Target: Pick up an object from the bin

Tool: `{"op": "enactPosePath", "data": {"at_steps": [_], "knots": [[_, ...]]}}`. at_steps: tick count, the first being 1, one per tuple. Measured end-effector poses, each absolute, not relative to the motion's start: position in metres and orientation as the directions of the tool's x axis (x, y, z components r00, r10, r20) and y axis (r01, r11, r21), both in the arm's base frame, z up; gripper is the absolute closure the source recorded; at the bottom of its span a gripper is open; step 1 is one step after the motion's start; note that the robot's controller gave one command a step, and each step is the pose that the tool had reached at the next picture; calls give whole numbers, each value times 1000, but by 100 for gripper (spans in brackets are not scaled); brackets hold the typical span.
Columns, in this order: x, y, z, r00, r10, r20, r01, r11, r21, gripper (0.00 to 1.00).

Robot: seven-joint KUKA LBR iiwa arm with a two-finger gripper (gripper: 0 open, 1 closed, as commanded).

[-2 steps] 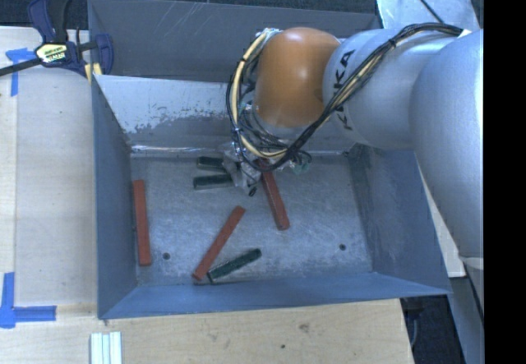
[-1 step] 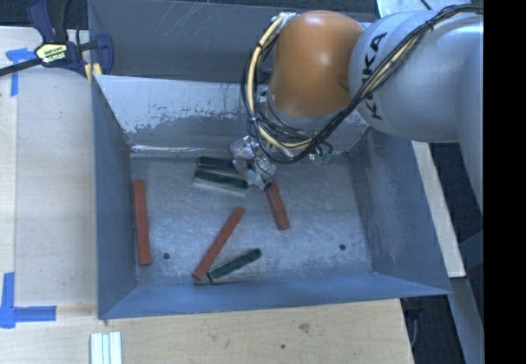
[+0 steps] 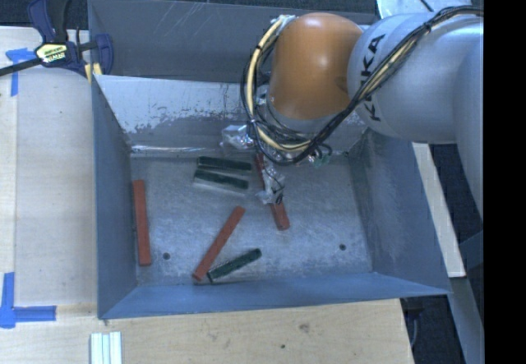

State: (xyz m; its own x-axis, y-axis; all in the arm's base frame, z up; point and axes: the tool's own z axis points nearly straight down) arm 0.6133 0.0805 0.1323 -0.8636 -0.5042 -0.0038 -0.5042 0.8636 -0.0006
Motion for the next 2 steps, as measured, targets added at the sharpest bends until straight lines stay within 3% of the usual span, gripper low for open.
{"op": "enactPosePath", "data": {"at_steps": [1,2], "knots": [[627,122,72,-847,-531,-7,-531,847,-1,0],[629,124,76,-848,-530,-14,-530,848,-1,100]]}}
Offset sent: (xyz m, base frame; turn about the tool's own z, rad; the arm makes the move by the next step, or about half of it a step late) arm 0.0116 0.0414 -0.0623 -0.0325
